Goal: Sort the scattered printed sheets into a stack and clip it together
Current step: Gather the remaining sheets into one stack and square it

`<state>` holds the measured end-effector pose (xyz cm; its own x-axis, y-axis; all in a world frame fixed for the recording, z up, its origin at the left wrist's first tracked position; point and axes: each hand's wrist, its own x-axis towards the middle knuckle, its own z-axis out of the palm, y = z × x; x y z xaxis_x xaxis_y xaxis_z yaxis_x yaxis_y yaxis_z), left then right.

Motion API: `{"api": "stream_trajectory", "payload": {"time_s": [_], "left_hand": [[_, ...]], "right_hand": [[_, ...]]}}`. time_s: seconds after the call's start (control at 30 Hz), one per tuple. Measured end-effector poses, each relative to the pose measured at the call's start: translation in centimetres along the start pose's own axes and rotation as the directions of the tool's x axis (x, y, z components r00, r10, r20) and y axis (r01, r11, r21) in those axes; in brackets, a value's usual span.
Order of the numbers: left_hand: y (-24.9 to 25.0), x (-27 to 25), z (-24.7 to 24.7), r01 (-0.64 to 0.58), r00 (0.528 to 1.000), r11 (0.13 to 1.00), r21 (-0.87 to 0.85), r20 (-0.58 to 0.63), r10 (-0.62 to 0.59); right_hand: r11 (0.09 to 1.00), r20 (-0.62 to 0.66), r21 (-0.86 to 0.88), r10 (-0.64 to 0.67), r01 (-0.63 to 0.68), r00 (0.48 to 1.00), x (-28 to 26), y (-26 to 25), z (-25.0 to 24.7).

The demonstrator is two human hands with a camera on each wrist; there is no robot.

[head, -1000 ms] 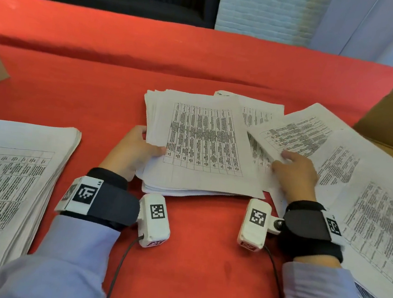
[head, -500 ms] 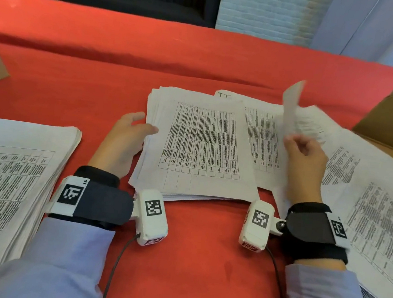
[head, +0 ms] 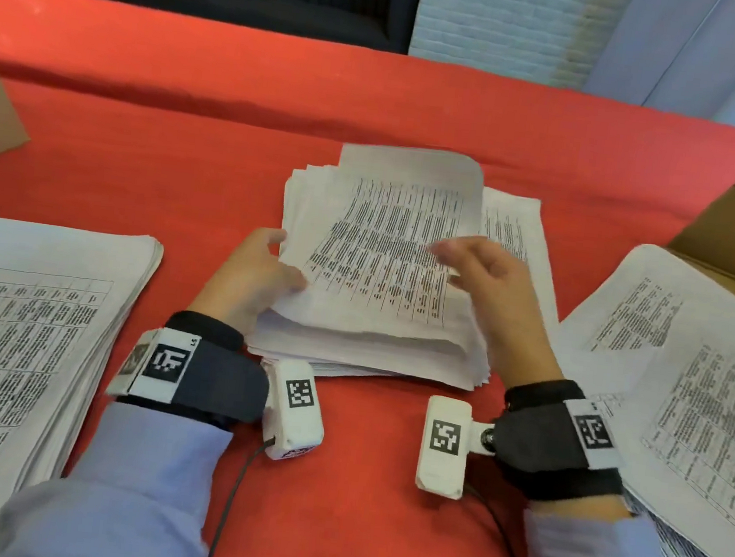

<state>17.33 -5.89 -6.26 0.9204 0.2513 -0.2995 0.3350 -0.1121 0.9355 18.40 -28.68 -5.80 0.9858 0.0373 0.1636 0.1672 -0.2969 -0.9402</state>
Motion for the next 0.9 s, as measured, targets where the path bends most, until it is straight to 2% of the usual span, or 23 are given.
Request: {"api": "stream_trajectory", "payload": {"time_s": [0.03,0.07,0.1,0.2,0.27,0.3,0.43,0.53,0.6,0.67,0.73,0.77,0.83,0.9], "left_hand": [[0.0,0.0,-0.3,0.001,1.000,0.999,0.038,-0.005,0.000],[0.0,0.0,-0.6,0.000,1.000,0.997,0.075,-0.002,0.000],[0.0,0.2,-0.9,0.004,1.000,0.991,0.136,-0.007,-0.003],[0.1,0.5,-1.1,-0.007,0.995,0.958,0.286,-0.091,0.035],[0.0,0.6,-1.1,0.014,0.984,0.953,0.304,-0.173,0.040],[-0.1,0.7,-1.2,0.028,0.984,0.954,0.298,-0.174,0.025],[0.1,0.5,-0.8,0.095,0.995,0.989,0.109,-0.050,-0.090],[0.1,0.0,0.2,0.126,0.992,0.990,0.064,0.017,-0.128],[0.1,-0.4,0.6,0.029,0.999,0.999,0.023,0.021,-0.029],[0.4,-0.7,0.9,-0.125,0.992,0.991,-0.056,-0.024,0.124],[1.0,-0.8,0.9,-0.316,0.946,0.930,-0.187,-0.139,0.294],[1.3,-0.8,0.7,-0.433,0.897,0.872,-0.229,-0.206,0.391],[1.8,-1.4,0.5,-0.623,0.776,0.756,-0.201,-0.281,0.565],[2.2,-2.2,0.5,-0.717,0.690,0.681,-0.149,-0.295,0.661]], "right_hand": [[0.999,-0.151,-0.003,0.035,-0.036,0.988,0.4,0.6,-0.6],[0.995,-0.248,-0.012,0.096,-0.102,0.964,0.7,1.4,-1.3],[0.983,-0.279,-0.006,0.177,-0.186,0.944,0.8,2.0,-1.8],[0.932,-0.158,0.121,0.358,-0.342,0.920,1.1,3.1,-2.3],[0.922,-0.074,0.128,0.376,-0.365,0.924,1.2,3.0,-2.0],[0.919,-0.038,0.118,0.382,-0.376,0.923,1.2,2.9,-1.8],[0.878,0.193,0.209,0.395,-0.431,0.898,1.0,2.6,-1.1],[0.887,0.296,0.218,0.338,-0.408,0.893,0.4,2.5,-0.4],[0.901,0.299,0.269,0.258,-0.340,0.919,0.3,2.2,-0.2],[0.899,0.252,0.352,0.176,-0.260,0.952,0.2,1.8,-0.4],[0.918,0.187,0.368,0.082,-0.147,0.979,0.1,1.1,-0.7],[0.931,0.160,0.358,0.023,-0.080,0.987,0.1,0.8,-0.8],[0.928,0.099,0.370,-0.082,0.040,0.992,0.1,0.4,-0.9],[0.920,0.040,0.367,-0.161,0.135,0.986,0.1,-0.1,-0.9]]}}
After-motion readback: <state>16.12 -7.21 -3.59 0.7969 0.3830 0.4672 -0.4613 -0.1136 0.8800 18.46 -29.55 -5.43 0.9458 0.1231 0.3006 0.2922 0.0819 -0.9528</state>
